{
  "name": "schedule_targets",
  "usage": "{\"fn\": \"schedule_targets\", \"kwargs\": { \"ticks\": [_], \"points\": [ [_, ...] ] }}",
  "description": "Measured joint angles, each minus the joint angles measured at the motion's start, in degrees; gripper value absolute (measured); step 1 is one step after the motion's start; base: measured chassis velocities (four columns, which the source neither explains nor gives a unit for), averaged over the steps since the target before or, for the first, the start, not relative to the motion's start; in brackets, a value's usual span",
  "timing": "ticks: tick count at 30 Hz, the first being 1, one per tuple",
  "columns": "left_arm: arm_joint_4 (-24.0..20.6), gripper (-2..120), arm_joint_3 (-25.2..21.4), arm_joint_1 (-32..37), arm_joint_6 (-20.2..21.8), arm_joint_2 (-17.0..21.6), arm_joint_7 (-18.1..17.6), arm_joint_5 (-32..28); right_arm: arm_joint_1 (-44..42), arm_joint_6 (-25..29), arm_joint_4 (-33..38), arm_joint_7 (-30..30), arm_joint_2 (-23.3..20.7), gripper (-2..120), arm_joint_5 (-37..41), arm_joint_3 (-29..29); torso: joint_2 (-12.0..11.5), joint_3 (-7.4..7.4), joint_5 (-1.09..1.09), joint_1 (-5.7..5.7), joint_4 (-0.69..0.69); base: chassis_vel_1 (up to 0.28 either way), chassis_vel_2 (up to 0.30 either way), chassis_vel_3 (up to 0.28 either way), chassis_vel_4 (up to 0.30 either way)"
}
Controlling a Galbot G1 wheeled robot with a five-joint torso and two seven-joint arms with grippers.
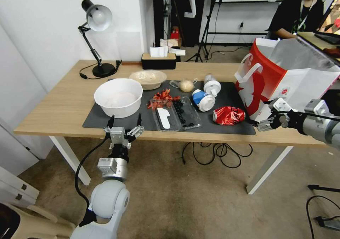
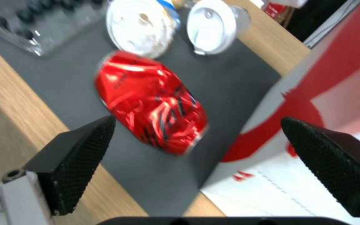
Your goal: Pick up the trash from the table and place it into the takeout bag.
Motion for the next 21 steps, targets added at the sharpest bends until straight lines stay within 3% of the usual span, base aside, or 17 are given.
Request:
{"fn": "schedule_targets", "kwargs": {
  "ticks": [4, 7, 9, 11, 12, 14, 21],
  "points": [
    [-0.06, 100, -0.13, 0.61, 0.0, 0.1, 0.03, 0.43, 4.63, 0.96, 0.32, 0.99, 2.59, 100, 1.47, -6.66, 0.0, 0.0, 0.01, 0.0, -0.01, 0.0, 0.0, 0.0, 0.0],
    [-0.07, 100, -0.4, 0.97, -0.05, 0.24, 0.06, 0.58, 7.65, 0.14, 2.22, 5.83, 5.21, 100, 7.18, -11.34, 0.0, 0.0, 0.02, 0.0, 0.01, 0.0, 0.0, 0.0, 0.0],
    [-0.18, 100, -0.64, 1.3, -0.19, 0.56, 0.11, 0.66, 8.24, -1.56, 5.07, 12.85, 7.62, 100, 14.28, -13.33, 0.0, 0.0, 0.02, 0.0, 0.02, 0.0, 0.0, 0.0, 0.0],
    [-0.24, 100, -0.83, 1.63, -0.35, 1.05, 0.26, 0.82, 7.38, -2.9, 8.45, 20.32, 9.96, 100, 21.83, -13.55, 0.0, 0.0, -0.01, 0.0, 0.0, 0.0, 0.0, 0.0, 0.0],
    [-0.24, 100, -0.83, 1.63, -0.35, 1.05, 0.26, 0.82, 7.38, -2.9, 8.45, 20.32, 9.96, 100, 21.83, -13.55, 0.0, 0.0, -0.01, 0.0, 0.0, 0.0, 0.0, 0.0, 0.0],
    [-0.23, 100, -0.85, 1.74, -0.51, 1.36, 0.57, 1.16, 7.23, -4.56, 11.11, 29.62, 12.99, 100, 30.55, -13.54, 0.0, 0.0, 0.0, -0.01, 0.0, 0.0, 0.0, 0.0, 0.0],
    [-0.29, 100, -0.33, 1.29, -0.41, 1.31, 0.76, 1.61, 8.19, -5.36, 9.56, 33.57, 15.19, 100, 33.55, -11.93, -0.01, 0.0, 0.01, -0.01, 0.0, 0.0, 0.0, 0.0, 0.0]
  ]
}}
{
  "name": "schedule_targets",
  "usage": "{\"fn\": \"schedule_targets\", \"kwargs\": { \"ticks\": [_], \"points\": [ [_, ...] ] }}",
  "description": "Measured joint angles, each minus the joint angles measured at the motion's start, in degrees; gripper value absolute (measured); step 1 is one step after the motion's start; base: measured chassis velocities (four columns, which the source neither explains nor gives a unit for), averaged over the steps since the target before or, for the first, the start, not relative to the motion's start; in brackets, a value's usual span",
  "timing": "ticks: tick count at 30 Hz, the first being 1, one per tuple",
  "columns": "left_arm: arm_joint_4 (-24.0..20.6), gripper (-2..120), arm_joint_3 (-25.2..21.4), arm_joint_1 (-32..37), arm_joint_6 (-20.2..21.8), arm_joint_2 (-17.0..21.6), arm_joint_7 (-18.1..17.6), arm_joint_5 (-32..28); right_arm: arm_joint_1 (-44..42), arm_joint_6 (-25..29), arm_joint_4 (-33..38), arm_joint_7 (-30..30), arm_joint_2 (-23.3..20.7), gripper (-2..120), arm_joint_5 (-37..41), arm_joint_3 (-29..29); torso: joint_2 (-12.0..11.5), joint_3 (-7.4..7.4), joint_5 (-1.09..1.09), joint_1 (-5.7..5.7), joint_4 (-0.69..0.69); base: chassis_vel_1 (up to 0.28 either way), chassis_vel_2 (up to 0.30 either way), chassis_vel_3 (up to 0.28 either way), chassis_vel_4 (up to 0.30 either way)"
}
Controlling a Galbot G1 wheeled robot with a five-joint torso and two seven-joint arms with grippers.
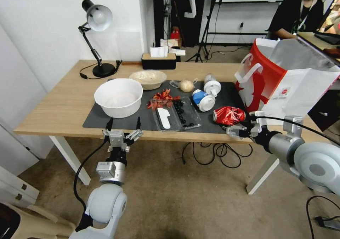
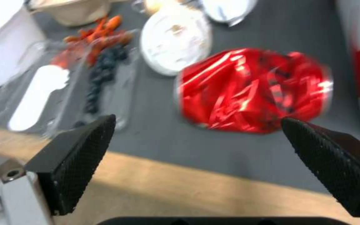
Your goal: Pick up the trash from the table and place it into the takeout bag.
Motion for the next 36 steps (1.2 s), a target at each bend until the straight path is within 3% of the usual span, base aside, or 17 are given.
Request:
{"fn": "schedule_targets", "kwargs": {
  "ticks": [6, 10, 12, 13, 16, 17, 20, 24, 29, 33, 35, 36],
  "points": [
    [0.18, 100, 0.1, 0.11, 0.0, -0.18, 0.01, 0.06, 2.54, -0.45, -3.3, -2.54, -0.65, 100, -5.01, -1.75, 0.0, 0.0, 0.0, 0.0, -0.01, 0.0, 0.0, 0.0, 0.0],
    [0.26, 100, 0.1, 0.35, -0.04, -0.33, 0.01, 0.06, 8.55, -0.34, -6.76, -7.94, -1.2, 100, -13.14, -6.89, -0.01, 0.0, 0.01, 0.0, -0.01, 0.0, 0.0, 0.0, 0.0],
    [0.26, 100, 0.08, 0.47, -0.09, -0.42, 0.0, 0.05, 15.67, 0.37, -9.78, -13.48, -2.21, 100, -17.7, -12.84, 0.0, 0.0, -0.01, 0.0, 0.01, 0.0, 0.0, 0.0, 0.0],
    [0.26, 100, 0.08, 0.47, -0.09, -0.42, 0.0, 0.05, 15.67, 0.37, -9.78, -13.48, -2.21, 100, -17.7, -12.84, 0.0, 0.0, -0.01, 0.0, 0.01, 0.0, 0.0, 0.0, 0.0],
    [0.21, 100, -0.13, 0.66, -0.2, -0.48, -0.07, -0.06, 28.83, 1.34, -15.18, -21.15, -2.78, 100, -23.23, -26.12, -0.01, 0.01, 0.03, 0.0, 0.0, 0.0, 0.0, 0.0, 0.0],
    [0.21, 100, -0.13, 0.66, -0.2, -0.48, -0.07, -0.06, 28.83, 1.34, -15.18, -21.15, -2.78, 100, -23.23, -26.12, -0.01, 0.01, 0.03, 0.0, 0.0, 0.0, 0.0, 0.0, 0.0],
    [-0.02, 100, -0.77, 0.92, -0.34, -0.55, -0.16, -0.46, 39.0, 0.72, -18.05, -24.05, -2.2, 100, -24.74, -35.32, 0.0, 0.01, -0.03, 0.0, 0.03, 0.0, 0.0, 0.0, 0.0],
    [-0.24, 100, -2.05, 1.29, -0.67, -0.57, -0.37, -1.11, 46.84, -1.08, -20.63, -27.67, -1.41, 100, -25.31, -42.31, -0.01, 0.01, -0.01, 0.01, 0.02, 0.0, 0.0, 0.0, 0.0],
    [-0.44, 100, -2.5, 1.48, -0.76, -0.88, -0.52, -1.26, 52.56, -3.12, -23.07, -34.03, -2.01, 100, -26.12, -47.23, -0.01, 0.01, 0.0, 0.01, 0.02, 0.0, 0.0, 0.0, 0.0],
    [-0.44, 100, -2.49, 1.41, -0.76, -1.07, -0.54, -1.26, 53.23, -3.69, -23.65, -36.58, -2.72, 100, -26.75, -47.45, -0.01, 0.01, -0.01, 0.01, 0.01, 0.0, 0.0, 0.0, 0.0],
    [-0.45, 100, -2.25, 1.17, -0.59, -1.29, -0.57, -1.21, 53.6, -3.89, -25.28, -42.2, -4.35, 100, -29.3, -47.46, -0.01, 0.0, 0.0, 0.0, -0.02, 0.0, 0.0, 0.0, 0.0],
    [-0.45, 100, -2.25, 1.17, -0.59, -1.29, -0.57, -1.21, 53.6, -3.89, -25.28, -42.2, -4.35, 100, -29.3, -47.46, -0.01, 0.0, 0.0, 0.0, -0.02, 0.0, 0.0, 0.0, 0.0]
  ]
}}
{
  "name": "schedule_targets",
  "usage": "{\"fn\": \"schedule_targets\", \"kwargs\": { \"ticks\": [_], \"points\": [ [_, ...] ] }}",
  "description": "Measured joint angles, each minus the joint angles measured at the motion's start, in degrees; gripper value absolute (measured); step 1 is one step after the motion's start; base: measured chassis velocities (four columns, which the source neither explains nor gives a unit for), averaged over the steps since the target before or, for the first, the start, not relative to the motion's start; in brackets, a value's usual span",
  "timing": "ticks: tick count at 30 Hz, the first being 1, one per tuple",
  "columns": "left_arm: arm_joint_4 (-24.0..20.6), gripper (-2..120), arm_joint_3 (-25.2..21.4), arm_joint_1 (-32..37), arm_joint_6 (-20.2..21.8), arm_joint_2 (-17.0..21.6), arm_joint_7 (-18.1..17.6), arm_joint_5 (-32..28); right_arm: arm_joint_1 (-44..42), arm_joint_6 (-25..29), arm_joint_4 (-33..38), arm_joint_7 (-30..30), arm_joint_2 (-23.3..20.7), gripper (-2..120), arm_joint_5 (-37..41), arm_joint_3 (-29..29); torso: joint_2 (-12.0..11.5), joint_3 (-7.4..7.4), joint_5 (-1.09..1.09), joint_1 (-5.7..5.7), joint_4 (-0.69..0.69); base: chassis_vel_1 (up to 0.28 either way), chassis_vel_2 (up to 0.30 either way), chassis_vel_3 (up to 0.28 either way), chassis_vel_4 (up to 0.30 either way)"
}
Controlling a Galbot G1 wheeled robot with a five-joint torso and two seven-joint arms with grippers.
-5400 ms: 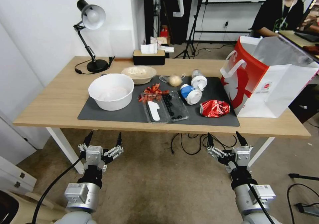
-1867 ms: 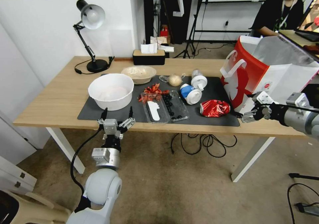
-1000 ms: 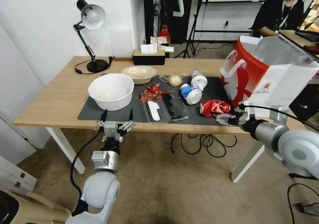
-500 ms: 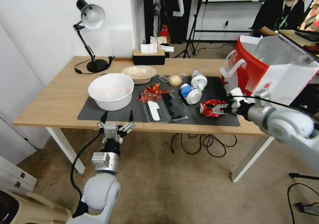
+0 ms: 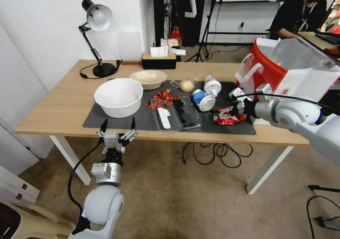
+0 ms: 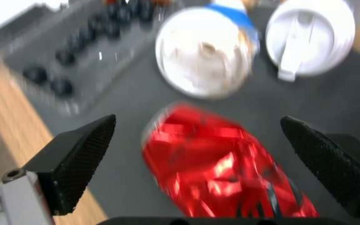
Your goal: Pick up the trash from the table and place it into the takeout bag.
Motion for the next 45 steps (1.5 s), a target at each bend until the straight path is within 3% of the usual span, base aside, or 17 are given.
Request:
{"fn": "schedule_targets", "kwargs": {
  "ticks": [2, 16, 19, 22, 31, 34, 45],
  "points": [
    [0.23, 100, 0.53, -0.12, 0.12, -0.62, -0.03, 0.47, 0.63, 0.68, -3.09, -5.5, -0.73, 100, -3.18, 0.15, 0.0, 0.0, 0.0, 0.0, 0.02, 0.0, 0.0, 0.0, 0.0],
    [0.19, 100, 0.99, 1.11, 0.05, -1.82, -0.17, 1.81, 3.7, 3.15, -10.6, -9.58, 3.19, 100, -9.81, -4.79, 0.0, 0.0, 0.01, 0.0, 0.03, 0.0, 0.0, 0.0, 0.0],
    [0.07, 100, 0.73, 1.36, -0.01, -1.81, -0.19, 1.83, 3.7, 3.46, -11.31, -10.26, 3.53, 96, -10.94, -5.11, 0.0, 0.0, 0.0, 0.0, 0.02, 0.0, 0.0, 0.0, 0.0],
    [0.02, 100, 0.25, 1.51, -0.15, -1.82, -0.26, 1.85, 3.59, 4.29, -11.96, -11.98, 3.98, 78, -13.0, -5.45, 0.0, -0.01, -0.01, 0.0, 0.0, 0.0, 0.0, 0.0, 0.0],
    [0.24, 100, 0.25, 1.28, -0.27, -2.22, -0.37, 1.89, 3.32, 4.38, -11.57, -12.27, 4.75, 50, -13.05, -5.44, 0.02, -0.01, -0.01, 0.0, 0.02, 0.0, 0.0, 0.0, 0.0],
    [0.6, 100, 0.25, 1.11, -0.37, -2.26, -0.4, 1.9, 2.72, 4.54, -11.36, -12.43, 4.59, 34, -13.0, -4.89, 0.02, -0.02, -0.04, -0.01, 0.02, 0.0, 0.0, 0.0, 0.0],
    [1.06, 100, 0.62, 0.96, -0.44, -1.92, -0.42, 1.93, -0.18, 4.57, -7.08, -12.73, 2.88, 9, -12.44, -1.81, 0.01, 0.0, 0.03, 0.0, 0.02, 0.0, 0.0, 0.0, 0.0]
  ]
}}
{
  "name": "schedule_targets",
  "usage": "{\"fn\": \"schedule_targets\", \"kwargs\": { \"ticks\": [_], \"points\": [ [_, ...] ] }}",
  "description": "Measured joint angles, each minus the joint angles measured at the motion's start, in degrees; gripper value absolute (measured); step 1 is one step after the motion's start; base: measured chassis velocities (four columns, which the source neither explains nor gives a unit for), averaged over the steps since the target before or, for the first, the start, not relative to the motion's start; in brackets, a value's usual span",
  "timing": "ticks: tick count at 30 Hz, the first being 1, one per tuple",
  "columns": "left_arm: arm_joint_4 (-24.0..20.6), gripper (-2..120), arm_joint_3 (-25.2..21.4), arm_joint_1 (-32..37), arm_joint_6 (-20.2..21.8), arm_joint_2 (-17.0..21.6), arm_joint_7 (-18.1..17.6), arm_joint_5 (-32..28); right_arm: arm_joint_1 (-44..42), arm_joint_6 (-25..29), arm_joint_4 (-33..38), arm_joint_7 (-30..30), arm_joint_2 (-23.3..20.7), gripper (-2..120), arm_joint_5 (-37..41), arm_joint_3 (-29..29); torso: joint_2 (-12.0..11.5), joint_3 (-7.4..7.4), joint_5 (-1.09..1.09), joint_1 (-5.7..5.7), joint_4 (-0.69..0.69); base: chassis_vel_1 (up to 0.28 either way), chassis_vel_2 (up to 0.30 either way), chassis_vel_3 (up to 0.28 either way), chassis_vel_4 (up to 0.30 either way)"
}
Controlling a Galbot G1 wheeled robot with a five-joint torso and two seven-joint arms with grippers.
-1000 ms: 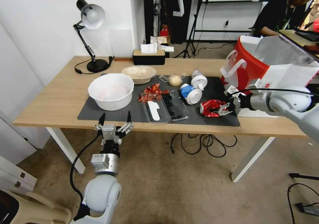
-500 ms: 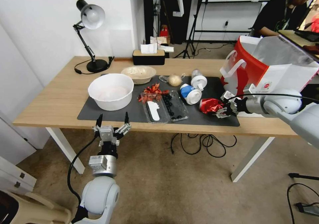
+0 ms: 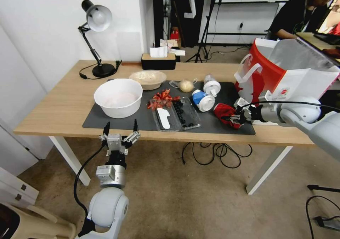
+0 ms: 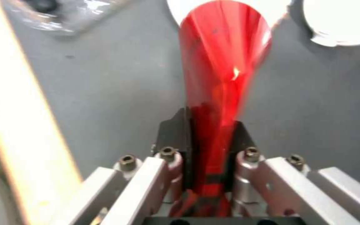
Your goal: Pick up the trash from the table and place it into the takeout bag.
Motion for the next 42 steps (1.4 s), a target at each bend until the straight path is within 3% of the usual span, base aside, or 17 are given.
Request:
{"fn": "schedule_targets", "kwargs": {
  "ticks": [4, 6, 7, 9, 10, 14, 18, 22, 24, 29, 36, 42],
  "points": [
    [0.01, 100, -0.02, 0.03, 0.0, 0.31, 0.0, -0.09, -2.58, -0.22, 3.74, -0.4, -1.5, 3, 1.56, 3.11, -0.03, 0.03, 0.07, 0.0, 0.0, 0.0, 0.0, 0.0, 0.0],
    [-0.07, 100, -0.03, -0.02, 0.09, 0.59, 0.01, -0.28, -6.49, -0.21, 8.45, -0.34, -3.38, 0, 4.02, 9.71, -0.03, 0.01, -0.05, 0.0, -0.01, 0.0, 0.0, 0.0, 0.0],
    [-0.07, 100, -0.03, -0.02, 0.09, 0.59, 0.01, -0.28, -6.49, -0.21, 8.45, -0.34, -3.38, 0, 4.02, 9.71, -0.03, 0.01, -0.05, 0.0, -0.01, 0.0, 0.0, 0.0, 0.0],
    [-0.24, 100, 0.09, -0.12, 0.14, 0.87, 0.02, -0.37, -10.68, -0.45, 12.41, -0.11, -4.82, 0, 6.77, 16.73, -0.03, 0.0, -0.01, 0.0, -0.01, 0.0, 0.0, 0.0, 0.0],
    [-0.24, 100, 0.09, -0.12, 0.14, 0.87, 0.02, -0.37, -10.68, -0.45, 12.41, -0.11, -4.82, 0, 6.77, 16.73, -0.03, 0.0, -0.01, 0.0, -0.01, 0.0, 0.0, 0.0, 0.0],
    [-0.34, 100, 0.66, -0.14, 0.22, 1.19, 0.02, -0.43, -16.4, -0.43, 17.53, 1.81, -6.48, 0, 12.72, 28.54, -0.02, 0.0, -0.02, 0.0, -0.01, 0.0, 0.0, 0.0, 0.0],
    [-0.35, 100, 1.32, -0.2, 0.3, 1.3, 0.04, -0.44, -14.99, 0.4, 19.96, 5.01, -7.53, 0, 18.51, 32.59, -0.01, -0.01, -0.04, 0.0, -0.01, 0.0, 0.0, 0.0, 0.0],
    [-0.4, 100, 1.86, -0.38, 0.36, 1.33, 0.05, -0.42, -11.11, 1.39, 18.77, 9.45, -7.67, 0, 22.06, 32.75, 0.0, -0.01, -0.05, 0.0, 0.01, 0.0, 0.0, 0.0, 0.0],
    [-0.7, 100, 2.27, -0.37, 0.46, 1.36, 0.08, -0.4, -6.16, 2.04, 14.63, 14.81, -7.25, 0, 24.79, 31.65, -0.01, 0.0, -0.02, 0.0, -0.01, 0.0, 0.0, 0.0, 0.0],
    [-1.22, 100, 2.27, 0.15, 0.48, 1.79, 0.11, -0.43, 1.38, 1.59, 6.24, 21.7, -4.93, 0, 26.52, 28.97, -0.01, 0.0, -0.01, 0.0, 0.0, 0.0, 0.0, 0.0, 0.0],
    [-1.52, 100, 1.9, 0.6, 0.43, 2.06, 0.11, -0.5, 10.52, -1.47, -5.83, 27.2, -0.69, 0, 24.82, 22.27, -0.01, 0.0, -0.03, 0.0, 0.01, 0.0, 0.0, 0.0, 0.0],
    [-1.65, 100, 1.54, 0.99, 0.32, 1.96, 0.1, -0.53, 11.17, -5.88, -9.74, 30.94, 1.74, 0, 21.88, 20.56, -0.01, 0.0, -0.03, 0.01, 0.0, 0.0, 0.0, 0.0, 0.0]
  ]
}}
